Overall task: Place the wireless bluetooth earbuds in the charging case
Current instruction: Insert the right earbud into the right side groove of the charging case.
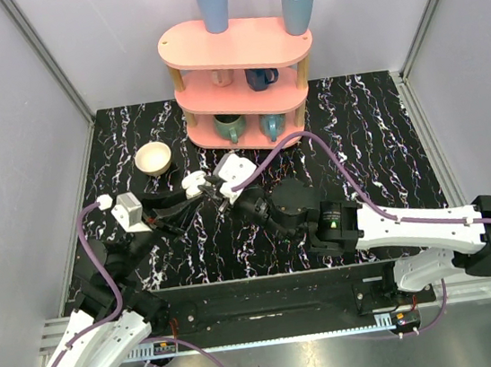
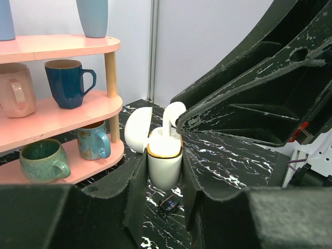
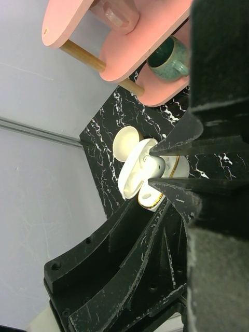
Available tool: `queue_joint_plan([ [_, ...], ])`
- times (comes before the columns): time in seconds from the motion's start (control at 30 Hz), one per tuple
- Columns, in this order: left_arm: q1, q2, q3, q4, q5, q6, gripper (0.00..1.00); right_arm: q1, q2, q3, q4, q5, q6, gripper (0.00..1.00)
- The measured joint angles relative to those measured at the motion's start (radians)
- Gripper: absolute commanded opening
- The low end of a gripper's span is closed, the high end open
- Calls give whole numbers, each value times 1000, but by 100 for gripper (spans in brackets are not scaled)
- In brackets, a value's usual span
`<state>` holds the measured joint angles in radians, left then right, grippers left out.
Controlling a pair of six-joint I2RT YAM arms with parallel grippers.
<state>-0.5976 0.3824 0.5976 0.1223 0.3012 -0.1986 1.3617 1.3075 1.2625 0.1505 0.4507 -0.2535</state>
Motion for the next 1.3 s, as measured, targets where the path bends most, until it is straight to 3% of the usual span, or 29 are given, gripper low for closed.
queue_joint_plan([
  [0.4,0,-25,-29,13,-12,58,0,2,37,35,-18,80,0,9],
  [0.87,0,-81,-151,135,-26,192,0,5,37,43,-25,89,20,9],
  [1.3,0,-81,-151,170,-44,203,0,5,37,43,-19,83,31,9],
])
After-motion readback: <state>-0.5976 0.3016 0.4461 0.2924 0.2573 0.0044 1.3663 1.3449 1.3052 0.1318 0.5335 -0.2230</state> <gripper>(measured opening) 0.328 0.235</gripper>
